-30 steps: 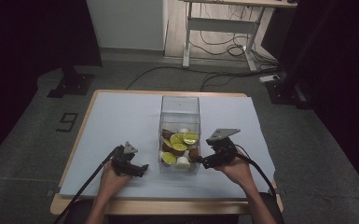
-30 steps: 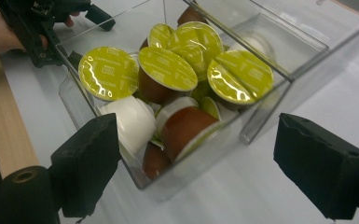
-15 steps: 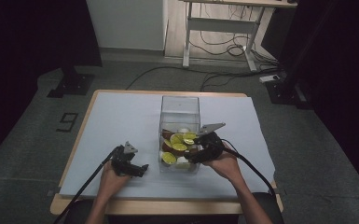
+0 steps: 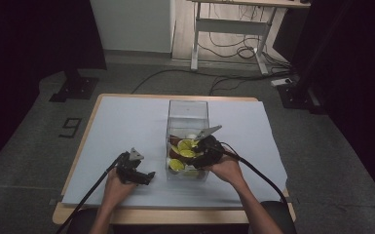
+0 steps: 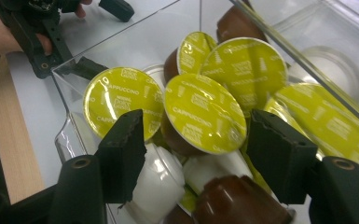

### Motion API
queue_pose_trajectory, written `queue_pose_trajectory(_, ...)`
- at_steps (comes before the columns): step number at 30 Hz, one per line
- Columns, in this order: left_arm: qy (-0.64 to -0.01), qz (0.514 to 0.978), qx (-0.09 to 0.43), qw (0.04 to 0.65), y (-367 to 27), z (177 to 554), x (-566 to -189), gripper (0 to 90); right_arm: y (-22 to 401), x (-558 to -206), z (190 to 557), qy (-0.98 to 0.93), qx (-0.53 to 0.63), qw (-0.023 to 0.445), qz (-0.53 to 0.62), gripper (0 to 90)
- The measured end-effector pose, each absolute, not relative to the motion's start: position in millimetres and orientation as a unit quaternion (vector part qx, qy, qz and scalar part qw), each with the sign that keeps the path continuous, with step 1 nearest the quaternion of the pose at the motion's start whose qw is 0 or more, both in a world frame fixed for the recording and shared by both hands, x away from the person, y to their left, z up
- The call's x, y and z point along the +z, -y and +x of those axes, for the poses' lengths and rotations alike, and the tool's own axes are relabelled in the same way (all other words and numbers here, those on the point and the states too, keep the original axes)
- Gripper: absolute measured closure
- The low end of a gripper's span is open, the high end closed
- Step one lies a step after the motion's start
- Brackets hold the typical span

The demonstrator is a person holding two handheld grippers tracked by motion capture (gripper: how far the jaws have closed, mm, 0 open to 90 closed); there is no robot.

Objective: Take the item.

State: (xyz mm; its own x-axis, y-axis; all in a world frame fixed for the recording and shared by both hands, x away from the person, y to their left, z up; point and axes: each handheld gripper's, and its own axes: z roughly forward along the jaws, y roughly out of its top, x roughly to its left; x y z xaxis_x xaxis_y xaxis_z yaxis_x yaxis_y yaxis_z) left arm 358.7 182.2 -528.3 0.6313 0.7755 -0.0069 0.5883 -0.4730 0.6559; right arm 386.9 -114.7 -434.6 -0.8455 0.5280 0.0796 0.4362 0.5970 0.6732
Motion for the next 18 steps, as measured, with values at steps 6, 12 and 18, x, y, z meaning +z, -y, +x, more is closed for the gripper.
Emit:
queue_pose_trajectory(6,-0.403,0.845,0.148,0.318,-182.2,358.7,-528.3,0.0,104.5,-440.3,392.7,-0.901,0.335,0.071,0.267,37.0)
queue_pose_trajectory(12,-0.403,0.845,0.147,0.317,-182.2,358.7,-528.3,0.0,95.4,-444.7,396.4,-0.903,0.325,0.072,0.271,35.2)
queue_pose_trajectory(18,-0.403,0.845,0.147,0.318,-182.2,358.7,-528.3,0.0,89.2,-449.5,398.4,-0.908,0.314,0.071,0.269,33.3)
